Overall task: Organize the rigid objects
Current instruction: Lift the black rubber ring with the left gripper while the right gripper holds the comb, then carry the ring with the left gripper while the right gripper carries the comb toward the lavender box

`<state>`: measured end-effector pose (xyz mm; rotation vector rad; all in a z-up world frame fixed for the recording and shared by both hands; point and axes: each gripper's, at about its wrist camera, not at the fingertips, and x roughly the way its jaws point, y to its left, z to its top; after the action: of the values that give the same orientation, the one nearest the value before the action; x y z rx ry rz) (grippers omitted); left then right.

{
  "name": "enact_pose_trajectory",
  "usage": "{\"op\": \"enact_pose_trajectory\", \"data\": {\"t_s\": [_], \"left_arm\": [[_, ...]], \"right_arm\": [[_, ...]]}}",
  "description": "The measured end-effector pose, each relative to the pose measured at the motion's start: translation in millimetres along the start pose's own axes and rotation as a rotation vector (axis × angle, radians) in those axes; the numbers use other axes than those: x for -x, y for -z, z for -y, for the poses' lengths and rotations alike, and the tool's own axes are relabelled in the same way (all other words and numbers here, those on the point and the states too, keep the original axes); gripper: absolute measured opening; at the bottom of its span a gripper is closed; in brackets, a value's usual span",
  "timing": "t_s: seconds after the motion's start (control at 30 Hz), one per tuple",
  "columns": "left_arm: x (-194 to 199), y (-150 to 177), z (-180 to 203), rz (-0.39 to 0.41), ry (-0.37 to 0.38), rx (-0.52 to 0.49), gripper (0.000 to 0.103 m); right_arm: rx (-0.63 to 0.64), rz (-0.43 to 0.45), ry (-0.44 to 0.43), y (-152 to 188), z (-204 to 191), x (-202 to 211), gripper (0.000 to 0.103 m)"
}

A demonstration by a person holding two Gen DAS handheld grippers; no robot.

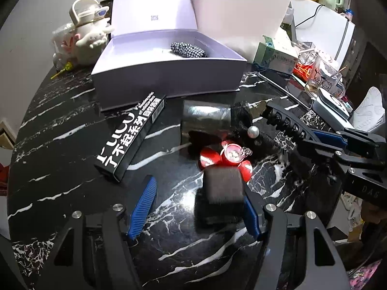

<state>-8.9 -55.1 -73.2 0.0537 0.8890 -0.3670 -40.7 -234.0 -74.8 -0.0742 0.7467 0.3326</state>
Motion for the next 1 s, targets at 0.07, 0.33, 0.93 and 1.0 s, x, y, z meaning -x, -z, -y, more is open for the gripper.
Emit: {"op": "enact_pose_trajectory", "data": {"t_s": [0.07,0.33,0.93,1.0], "left_arm": [[0.3,-0.6,2.5,0.007,-0.009,-0.013,0.065],[1.9,3.5,21.2,0.013,-0.014,-0.082,0.025],[21.3,6.0,10.1,0.028,-0.102,-0.026,0.025],[25.5,4.8,8.7,0.036,-0.11,-0.018,0.025]], "right_arm": [[-0.008,-0.003,0.0,0.5,2.2,-0.6,0.029],[-0.028,-0.018,-0.007,4.9,7.4,-4.9,0.029],[-0.018,0.026,-0.028,10.2,4.3,9.9,0.029],[-0.013,0.039,-0.03,9.7,3.2,15.7,0.029]]}}
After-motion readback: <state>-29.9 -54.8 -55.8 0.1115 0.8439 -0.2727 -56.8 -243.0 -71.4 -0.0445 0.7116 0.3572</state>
